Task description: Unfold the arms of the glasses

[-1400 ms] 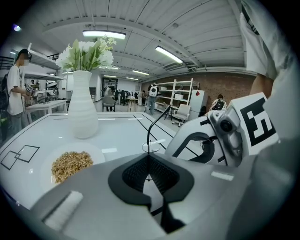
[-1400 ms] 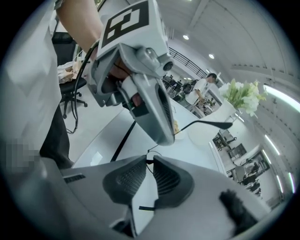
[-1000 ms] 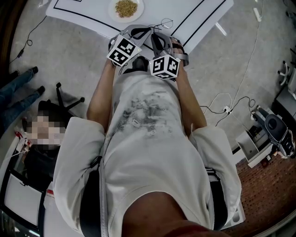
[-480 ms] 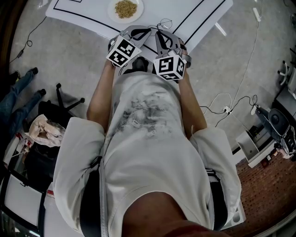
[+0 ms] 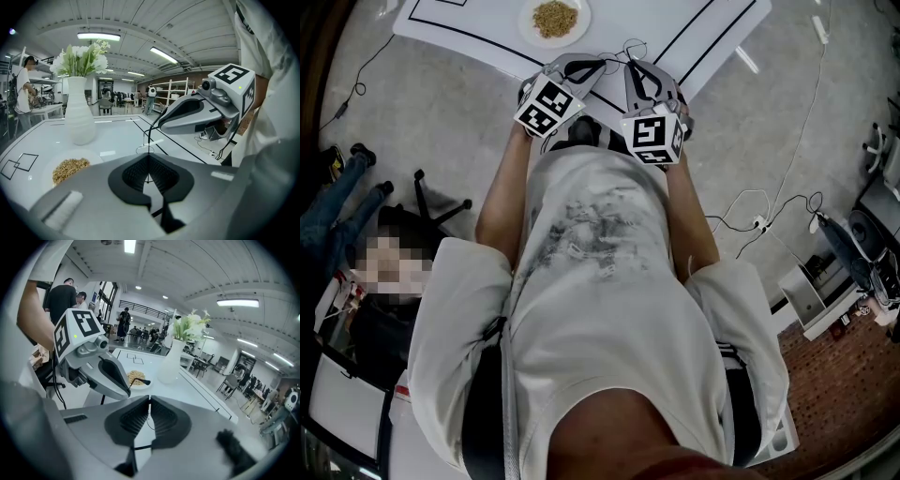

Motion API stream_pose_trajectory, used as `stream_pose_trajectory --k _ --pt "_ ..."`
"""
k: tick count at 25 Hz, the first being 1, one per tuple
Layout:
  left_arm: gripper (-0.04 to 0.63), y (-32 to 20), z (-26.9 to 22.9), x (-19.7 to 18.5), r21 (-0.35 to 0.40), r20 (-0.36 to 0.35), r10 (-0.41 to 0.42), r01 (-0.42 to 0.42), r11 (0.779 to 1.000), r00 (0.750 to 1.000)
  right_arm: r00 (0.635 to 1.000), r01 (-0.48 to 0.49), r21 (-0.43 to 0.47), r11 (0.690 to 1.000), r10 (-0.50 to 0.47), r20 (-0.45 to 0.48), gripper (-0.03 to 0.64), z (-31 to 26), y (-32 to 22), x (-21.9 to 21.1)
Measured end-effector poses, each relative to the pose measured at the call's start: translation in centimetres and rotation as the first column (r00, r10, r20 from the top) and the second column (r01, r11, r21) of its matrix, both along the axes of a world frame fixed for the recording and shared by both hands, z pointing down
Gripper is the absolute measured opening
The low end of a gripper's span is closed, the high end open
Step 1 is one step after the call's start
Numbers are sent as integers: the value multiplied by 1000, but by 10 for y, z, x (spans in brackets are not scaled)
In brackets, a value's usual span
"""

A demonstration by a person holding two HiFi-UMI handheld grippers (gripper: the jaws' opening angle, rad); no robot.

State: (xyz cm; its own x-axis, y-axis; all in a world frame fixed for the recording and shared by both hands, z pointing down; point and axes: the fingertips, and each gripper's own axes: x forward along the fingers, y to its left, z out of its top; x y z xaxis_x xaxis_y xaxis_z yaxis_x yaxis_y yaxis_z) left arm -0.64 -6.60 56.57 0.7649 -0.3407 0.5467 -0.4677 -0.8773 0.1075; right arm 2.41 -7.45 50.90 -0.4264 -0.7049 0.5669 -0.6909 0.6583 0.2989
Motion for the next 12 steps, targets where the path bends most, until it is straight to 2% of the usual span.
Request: stream_pose_trajectory --k 12 --pt "9 -2 -9 -1 12 -5 30 -30 999 1000 993 -94 -6 996 94 66 23 -14 -12 21"
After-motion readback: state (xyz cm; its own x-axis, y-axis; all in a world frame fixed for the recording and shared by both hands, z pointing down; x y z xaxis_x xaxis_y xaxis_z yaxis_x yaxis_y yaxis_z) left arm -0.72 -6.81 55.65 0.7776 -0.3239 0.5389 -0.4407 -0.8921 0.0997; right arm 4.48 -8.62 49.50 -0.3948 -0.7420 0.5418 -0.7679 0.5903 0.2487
